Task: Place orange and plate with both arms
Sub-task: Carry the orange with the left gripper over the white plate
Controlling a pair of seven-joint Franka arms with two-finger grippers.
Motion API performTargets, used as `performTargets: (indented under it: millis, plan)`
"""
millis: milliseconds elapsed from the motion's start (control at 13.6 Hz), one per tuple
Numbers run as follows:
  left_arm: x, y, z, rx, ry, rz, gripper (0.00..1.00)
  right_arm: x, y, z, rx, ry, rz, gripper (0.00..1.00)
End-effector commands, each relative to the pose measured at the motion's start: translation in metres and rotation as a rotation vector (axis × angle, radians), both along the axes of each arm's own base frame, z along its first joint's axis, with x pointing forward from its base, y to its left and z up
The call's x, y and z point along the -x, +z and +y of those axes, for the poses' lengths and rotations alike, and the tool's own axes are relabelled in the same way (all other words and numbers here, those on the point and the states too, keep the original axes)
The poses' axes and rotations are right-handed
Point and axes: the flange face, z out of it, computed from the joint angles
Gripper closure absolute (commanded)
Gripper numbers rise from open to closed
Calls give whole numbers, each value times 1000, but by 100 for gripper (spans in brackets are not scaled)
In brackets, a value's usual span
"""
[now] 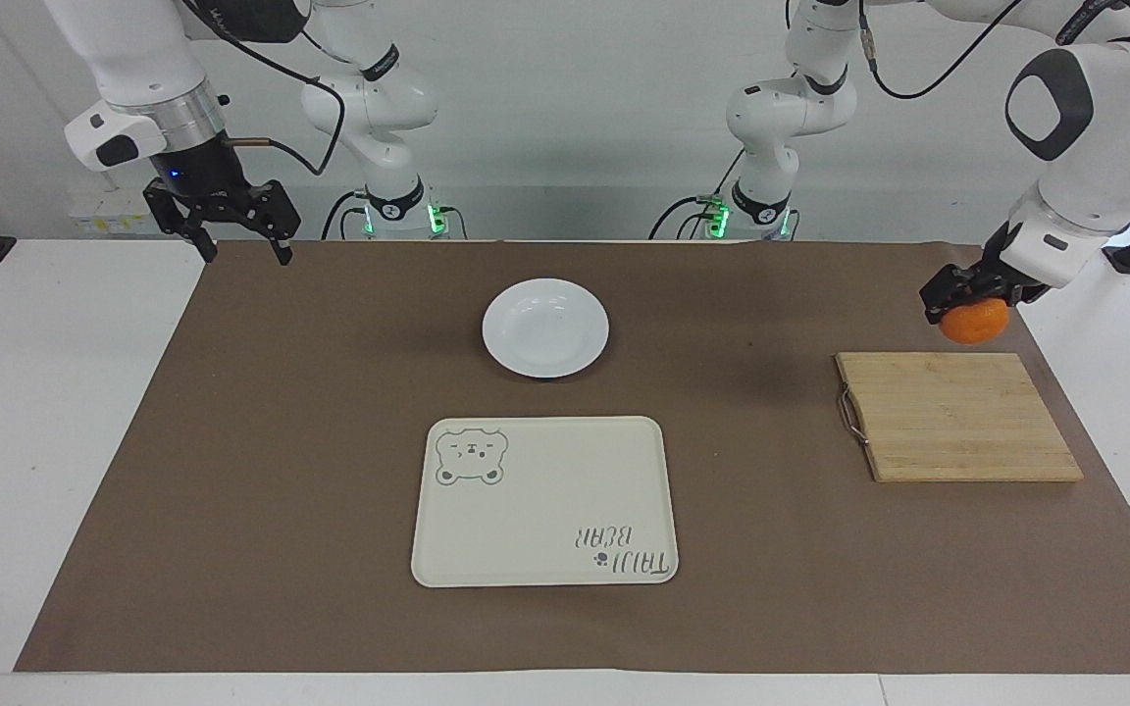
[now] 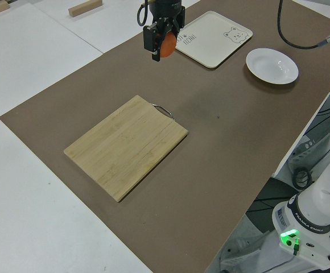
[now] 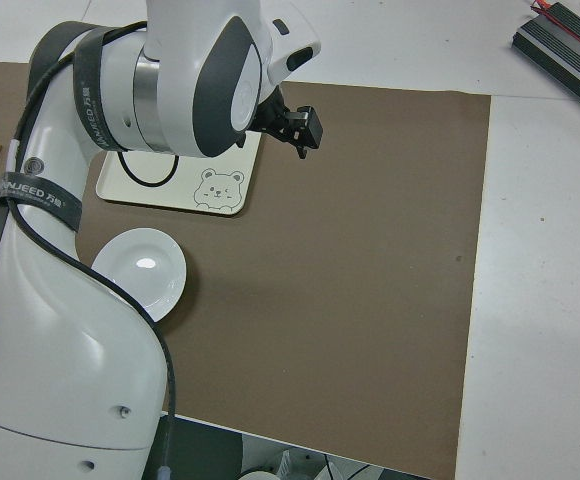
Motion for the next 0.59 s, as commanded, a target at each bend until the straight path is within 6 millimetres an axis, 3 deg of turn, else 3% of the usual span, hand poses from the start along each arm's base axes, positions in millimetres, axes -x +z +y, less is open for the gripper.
performTargets:
  millis: [0,295,516]
  plan:
    - [2,3,-45,-36,12,14,100,-1,-1,1,13,15,-17,0]
    - [21,4,-127,-50,19,5,100,2,-2,-6,11,11,3,0]
    - [45,8,-198,-55,22,-20,100,2,-2,-6,11,15,6,0]
